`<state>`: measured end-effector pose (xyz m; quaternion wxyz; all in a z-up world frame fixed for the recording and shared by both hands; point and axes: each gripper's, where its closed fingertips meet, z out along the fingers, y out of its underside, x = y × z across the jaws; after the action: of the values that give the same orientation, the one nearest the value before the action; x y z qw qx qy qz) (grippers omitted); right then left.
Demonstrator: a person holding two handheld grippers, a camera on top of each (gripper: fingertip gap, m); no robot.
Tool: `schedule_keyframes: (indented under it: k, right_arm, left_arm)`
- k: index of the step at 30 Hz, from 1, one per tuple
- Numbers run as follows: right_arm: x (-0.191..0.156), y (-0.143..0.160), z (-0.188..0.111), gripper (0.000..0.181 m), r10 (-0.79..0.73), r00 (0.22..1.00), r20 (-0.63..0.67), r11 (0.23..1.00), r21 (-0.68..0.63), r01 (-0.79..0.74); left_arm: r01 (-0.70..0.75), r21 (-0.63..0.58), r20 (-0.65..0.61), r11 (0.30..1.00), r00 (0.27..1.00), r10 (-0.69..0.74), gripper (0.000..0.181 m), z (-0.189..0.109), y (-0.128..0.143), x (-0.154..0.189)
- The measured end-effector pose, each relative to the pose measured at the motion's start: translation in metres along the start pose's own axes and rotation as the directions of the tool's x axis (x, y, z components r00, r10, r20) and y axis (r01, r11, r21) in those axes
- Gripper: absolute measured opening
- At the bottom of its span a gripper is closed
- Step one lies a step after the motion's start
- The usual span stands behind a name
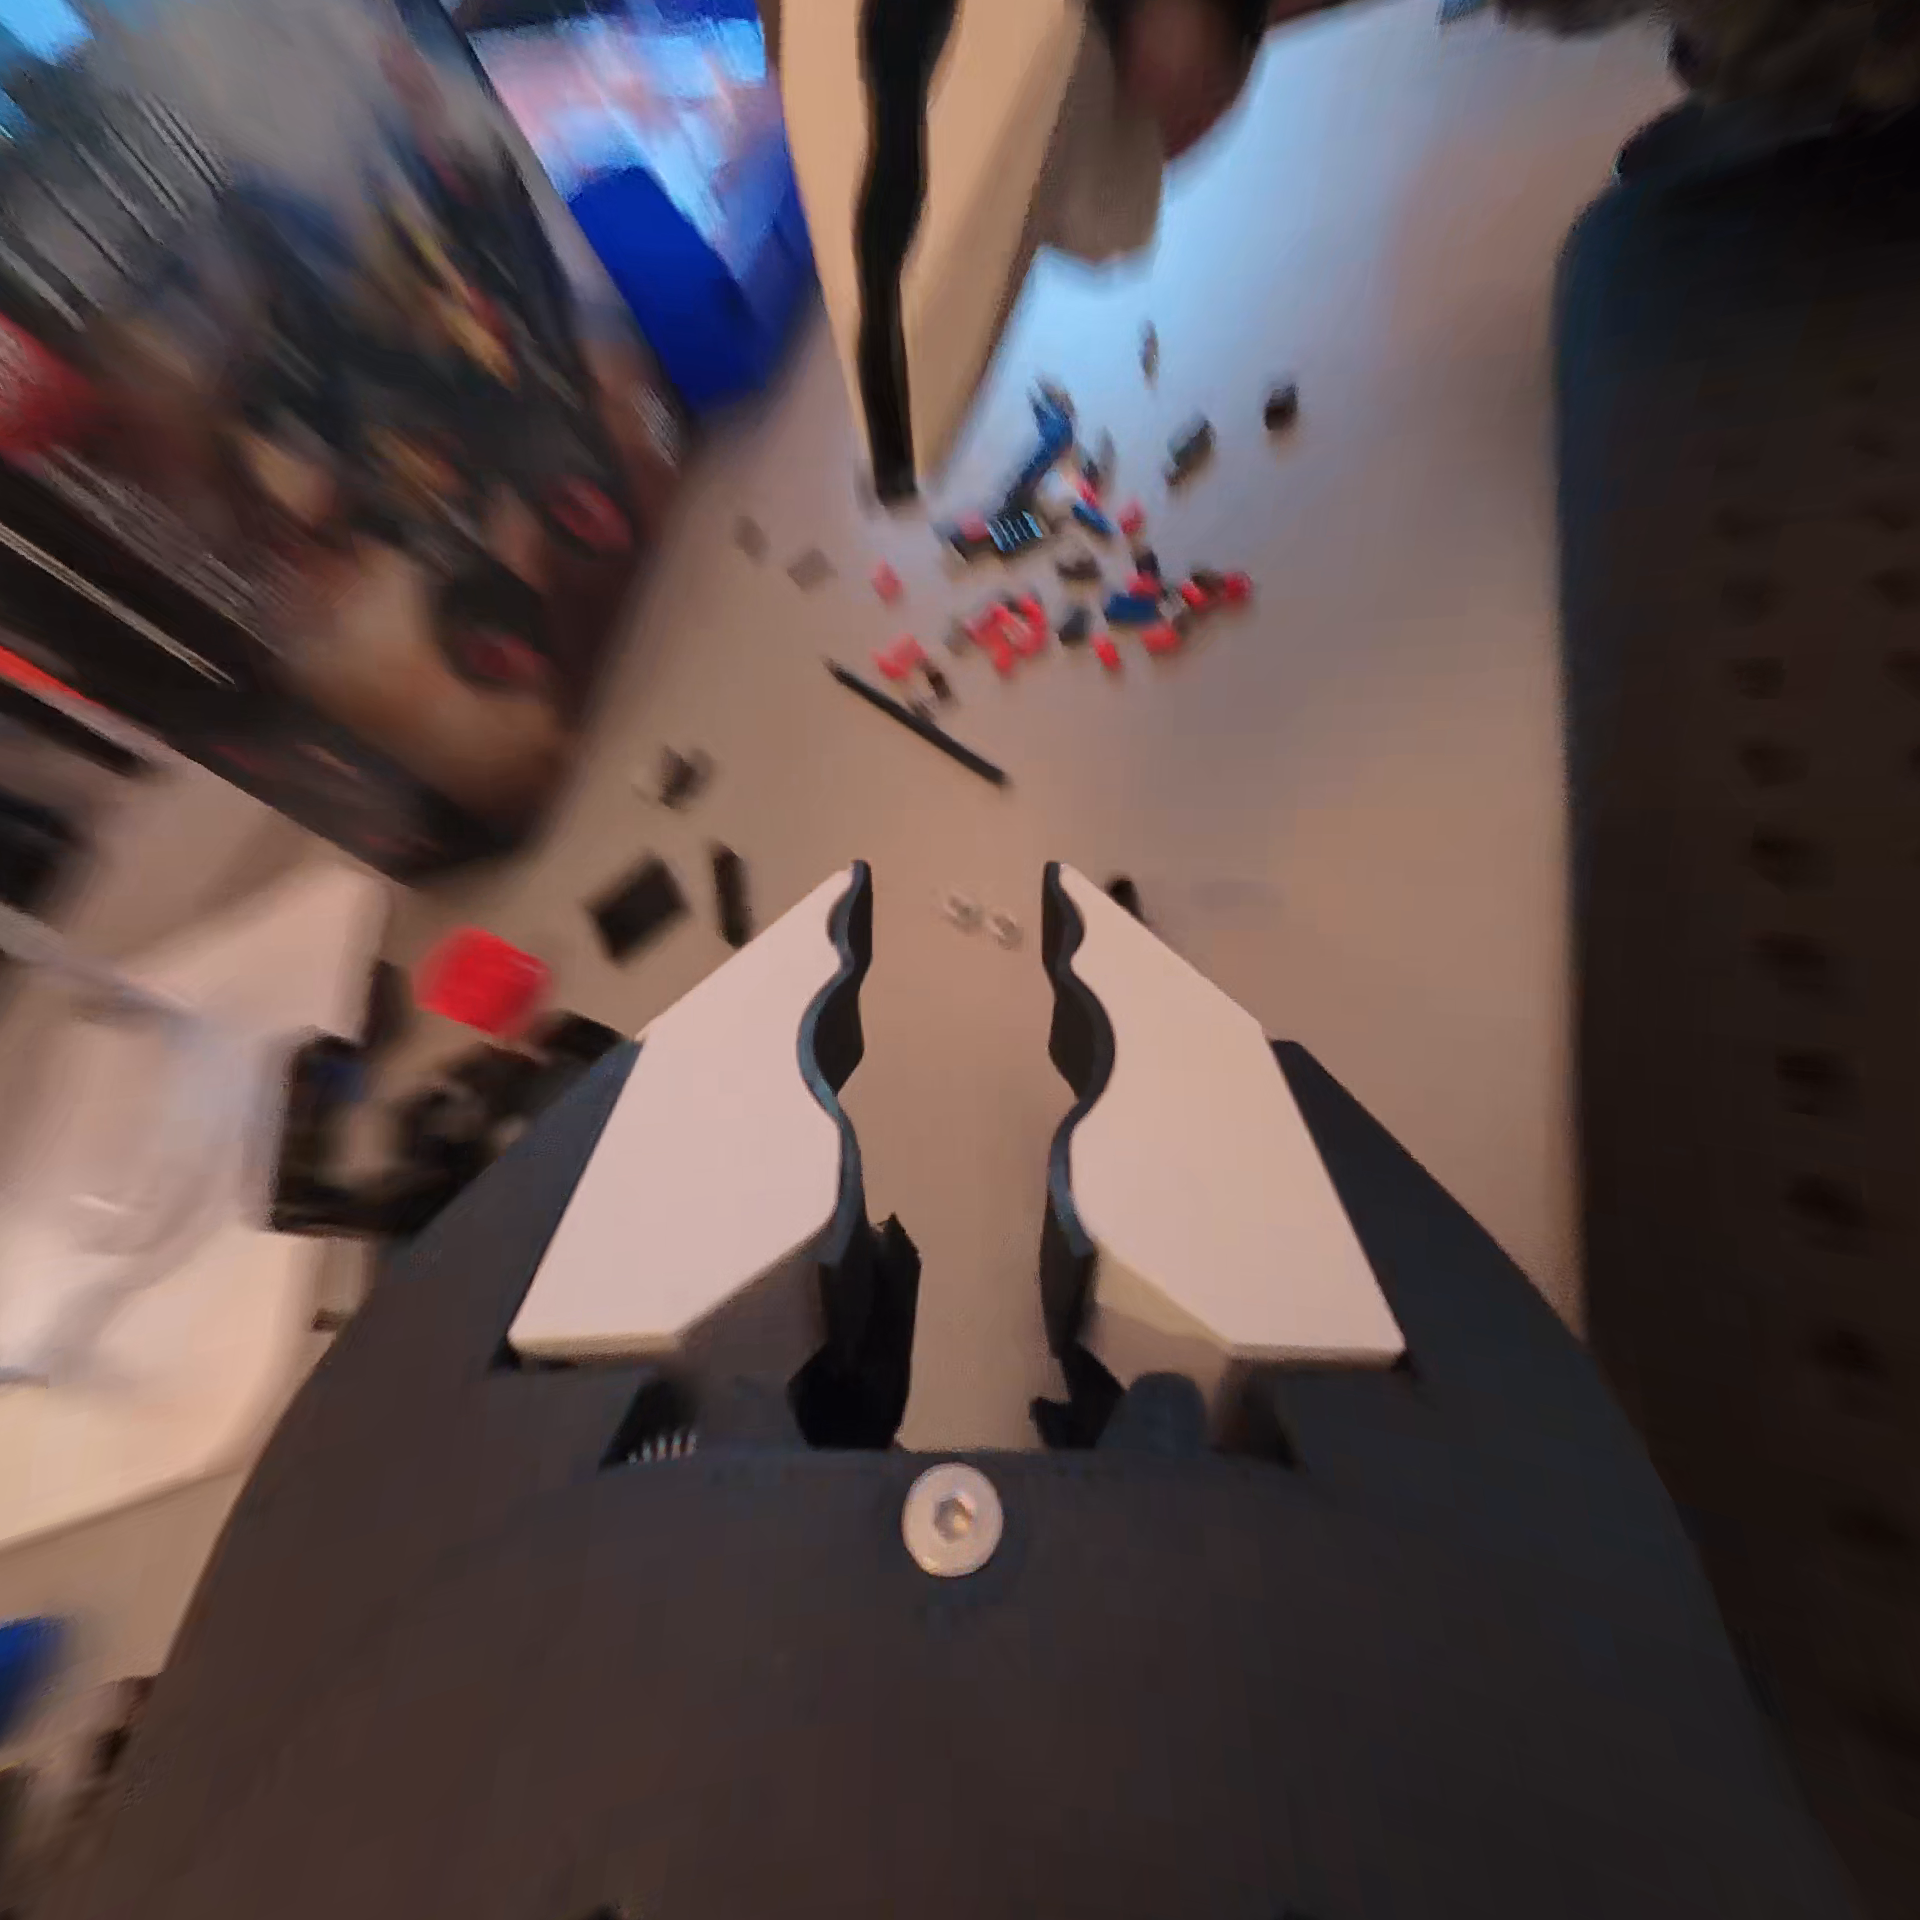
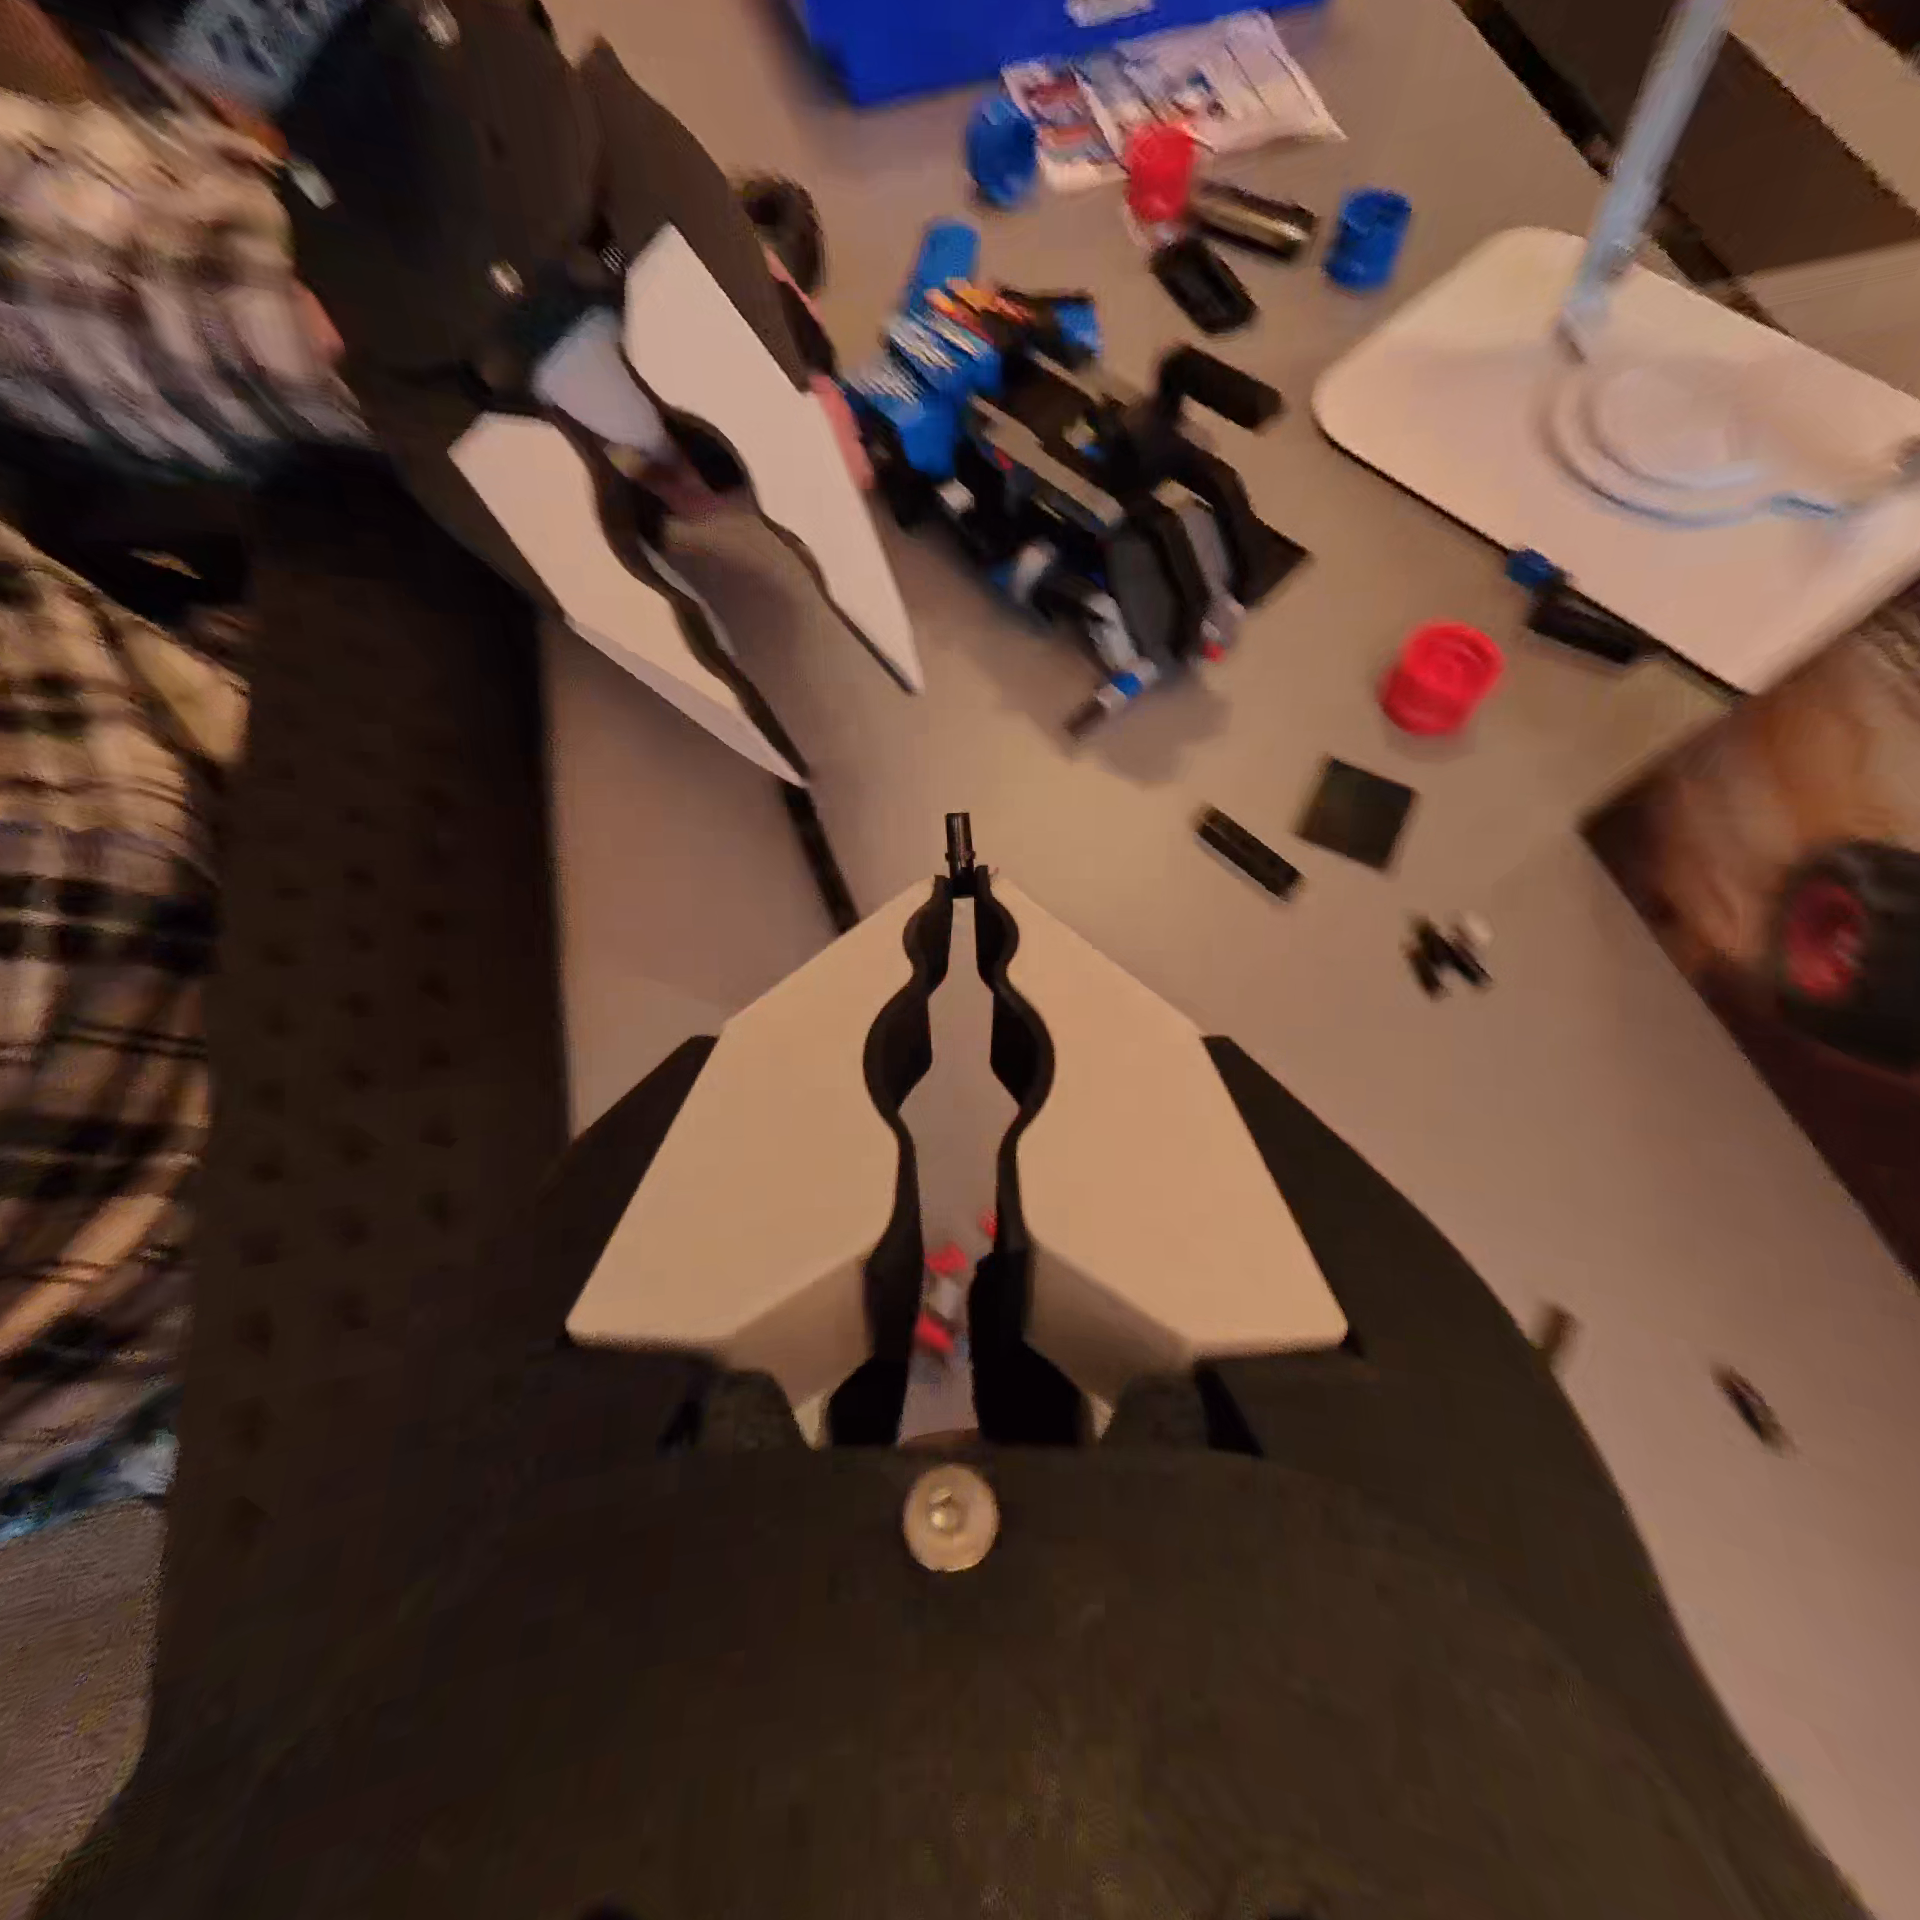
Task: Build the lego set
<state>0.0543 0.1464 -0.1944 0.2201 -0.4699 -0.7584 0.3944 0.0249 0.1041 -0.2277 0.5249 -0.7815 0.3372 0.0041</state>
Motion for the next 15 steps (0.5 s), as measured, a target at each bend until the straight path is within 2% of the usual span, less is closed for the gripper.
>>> schedule_keyframes:
  k: [3,7,11,15]
  right_arm:
    - [-0.019,-0.013,0.02,0.002,0.024,0.995,0.095,0.999,0.03,-0.027]
    - [-0.035,-0.015,0.033,0.001,0.043,0.981,0.187,0.998,0.027,-0.049]
    - [-0.04,-0.015,0.035,0.002,0.076,0.967,0.243,0.996,0.03,-0.086]
    - [-0.043,-0.015,0.035,0.002,0.086,0.96,0.268,0.995,0.031,-0.098]
  left_arm:
    - [-0.128,0.072,0.111,0.989,0.987,0.12,0.028,-0.009,-0.019,-0.006]
    - [-0.265,0.073,0.205,0.961,0.947,0.245,0.027,-0.015,-0.03,-0.008]
    - [-0.35,0.049,0.215,0.935,0.918,0.333,0.023,-0.014,-0.031,-0.001]
    - [-0.407,0.036,0.21,0.913,0.896,0.391,0.009,-0.012,-0.031,0.006]
